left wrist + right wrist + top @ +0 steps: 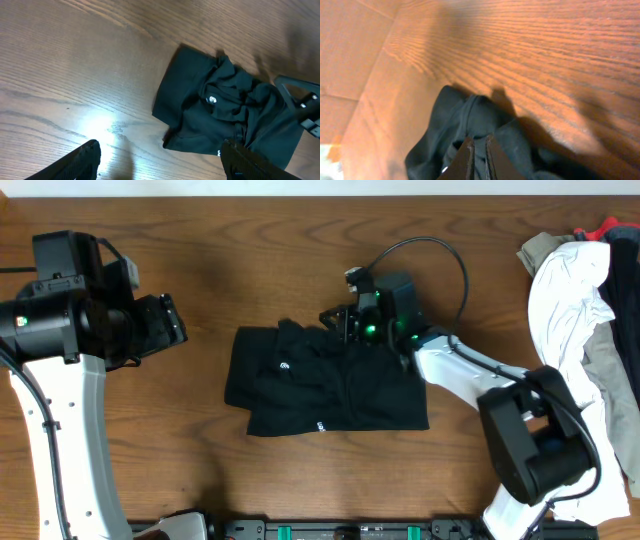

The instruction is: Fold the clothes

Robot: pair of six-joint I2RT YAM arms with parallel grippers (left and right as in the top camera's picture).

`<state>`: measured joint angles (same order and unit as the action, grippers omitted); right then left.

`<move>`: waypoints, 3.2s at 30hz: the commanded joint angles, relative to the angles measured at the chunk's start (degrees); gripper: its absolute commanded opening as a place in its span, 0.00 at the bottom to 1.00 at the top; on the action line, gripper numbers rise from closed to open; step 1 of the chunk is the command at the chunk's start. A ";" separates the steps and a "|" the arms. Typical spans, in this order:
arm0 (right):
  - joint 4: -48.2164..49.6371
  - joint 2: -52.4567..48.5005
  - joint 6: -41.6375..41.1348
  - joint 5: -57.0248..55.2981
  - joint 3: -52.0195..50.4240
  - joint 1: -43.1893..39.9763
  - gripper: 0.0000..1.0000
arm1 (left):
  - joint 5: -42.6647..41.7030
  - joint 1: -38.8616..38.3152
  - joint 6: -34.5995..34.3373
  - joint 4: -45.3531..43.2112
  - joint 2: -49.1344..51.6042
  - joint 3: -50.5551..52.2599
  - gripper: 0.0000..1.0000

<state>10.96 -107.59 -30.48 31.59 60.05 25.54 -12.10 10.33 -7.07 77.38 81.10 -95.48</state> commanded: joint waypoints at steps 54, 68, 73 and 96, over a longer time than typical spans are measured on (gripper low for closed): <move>5.27 -3.74 -2.97 5.55 0.59 4.85 0.01 | -0.37 -0.13 0.57 -0.31 -0.72 -1.14 0.79; -34.58 10.01 10.40 -10.71 0.57 -5.03 0.01 | -0.37 -0.13 0.57 -0.44 -0.72 -1.14 0.79; -33.07 4.63 7.13 -13.46 0.52 -1.79 0.01 | -0.37 -0.13 0.57 -0.55 -0.72 -1.14 0.79; -40.54 13.53 17.73 2.95 0.81 -7.43 0.01 | -0.37 -0.13 0.57 -0.59 -0.72 -1.14 0.79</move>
<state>-24.05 -98.72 -19.68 39.09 60.42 20.67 -12.10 10.33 -7.07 76.75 81.10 -95.61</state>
